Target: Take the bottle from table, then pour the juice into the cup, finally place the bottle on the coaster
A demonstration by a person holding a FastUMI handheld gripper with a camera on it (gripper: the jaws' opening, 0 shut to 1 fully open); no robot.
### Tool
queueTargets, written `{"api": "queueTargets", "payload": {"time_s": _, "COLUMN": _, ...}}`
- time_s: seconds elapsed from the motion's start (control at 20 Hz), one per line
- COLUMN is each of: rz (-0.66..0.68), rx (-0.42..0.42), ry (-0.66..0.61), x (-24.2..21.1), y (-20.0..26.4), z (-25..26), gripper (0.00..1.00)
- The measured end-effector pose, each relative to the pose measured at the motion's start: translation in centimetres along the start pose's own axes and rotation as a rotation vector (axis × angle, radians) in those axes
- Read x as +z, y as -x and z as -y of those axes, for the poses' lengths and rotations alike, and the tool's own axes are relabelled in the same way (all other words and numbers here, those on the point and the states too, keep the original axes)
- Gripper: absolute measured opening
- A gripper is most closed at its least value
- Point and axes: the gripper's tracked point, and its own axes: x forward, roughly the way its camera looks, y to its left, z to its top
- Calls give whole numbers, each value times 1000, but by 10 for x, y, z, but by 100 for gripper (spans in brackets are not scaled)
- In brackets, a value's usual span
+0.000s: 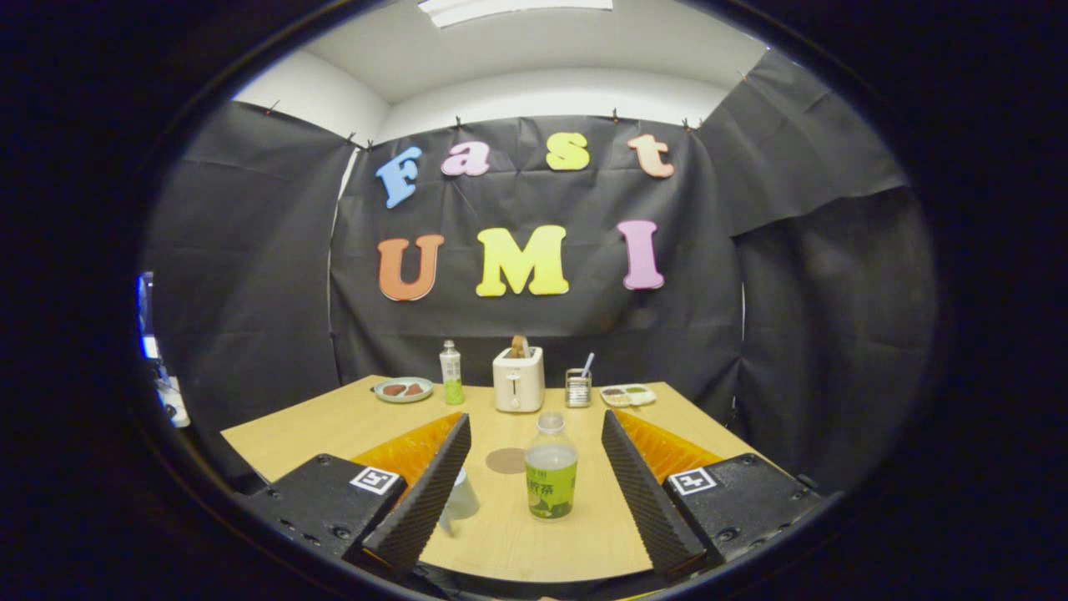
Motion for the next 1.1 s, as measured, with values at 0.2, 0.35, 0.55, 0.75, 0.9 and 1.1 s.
{"api": "queueTargets", "payload": {"time_s": 0.2, "rz": -32, "rx": -3, "ry": -30, "x": -25, "y": -37, "z": 7, "gripper": 100}}
{"api": "queueTargets", "payload": {"time_s": 0.35, "rz": -73, "rx": -15, "ry": -12, "x": -49, "y": -65, "z": 7, "gripper": 100}}
{"api": "queueTargets", "payload": {"time_s": 0.55, "rz": -104, "rx": -8, "ry": 14, "x": -69, "y": -96, "z": 2, "gripper": 100}}
{"api": "queueTargets", "payload": {"time_s": 0.75, "rz": -89, "rx": -6, "ry": 4, "x": -77, "y": -117, "z": 2, "gripper": 100}}
{"api": "queueTargets", "payload": {"time_s": 0.9, "rz": -107, "rx": -18, "ry": -4, "x": -84, "y": -128, "z": 8, "gripper": 100}}
{"api": "queueTargets", "payload": {"time_s": 1.1, "rz": -125, "rx": -20, "ry": -2, "x": -92, "y": -141, "z": 12, "gripper": 100}}
